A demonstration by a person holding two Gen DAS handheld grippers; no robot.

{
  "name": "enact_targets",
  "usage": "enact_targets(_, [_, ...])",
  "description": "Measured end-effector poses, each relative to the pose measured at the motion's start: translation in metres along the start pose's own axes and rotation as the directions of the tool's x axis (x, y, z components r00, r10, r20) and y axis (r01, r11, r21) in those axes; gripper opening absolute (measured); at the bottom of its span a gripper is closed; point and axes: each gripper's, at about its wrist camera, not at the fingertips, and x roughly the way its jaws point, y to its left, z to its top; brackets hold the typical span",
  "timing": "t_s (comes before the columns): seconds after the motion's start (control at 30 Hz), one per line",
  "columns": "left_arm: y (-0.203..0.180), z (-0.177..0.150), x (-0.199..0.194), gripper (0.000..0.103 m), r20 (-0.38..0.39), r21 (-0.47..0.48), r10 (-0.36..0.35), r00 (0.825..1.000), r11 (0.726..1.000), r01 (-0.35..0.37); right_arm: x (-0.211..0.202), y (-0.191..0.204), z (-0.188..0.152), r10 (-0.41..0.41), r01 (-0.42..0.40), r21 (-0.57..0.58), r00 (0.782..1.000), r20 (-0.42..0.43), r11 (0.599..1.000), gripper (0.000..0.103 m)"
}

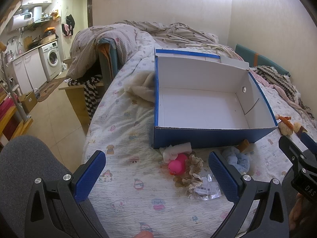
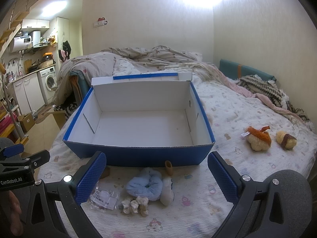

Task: Organize soft objects

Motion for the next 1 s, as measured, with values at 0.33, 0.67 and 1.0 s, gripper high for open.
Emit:
enact_targets(0.33, [-0.001, -0.002, 0.001, 0.103, -0.005, -0.003, -0.001, 1.0, 1.0, 0.001, 0.0, -0.001, 0.0, 0.0, 0.0, 0.005, 1.0, -0.003, 1.0, 0.103])
enact_targets(0.67, [-0.001, -0.003, 0.002, 0.103, -0.009, -0.01, -0.005, 1.0, 1.0, 0.005, 0.002, -0.005, 0.0, 0.007, -0.007, 0.021, 1.0, -0.01, 1.0, 0.103])
enact_targets(1.0, [0.0, -0.002, 0.004, 0.103, -0.01, -0.017, -0.001, 1.0, 1.0, 0.001, 0.01, -0.007, 0.0, 0.016, -0.013, 0.049, 0.999, -0.052, 0.999, 0.103])
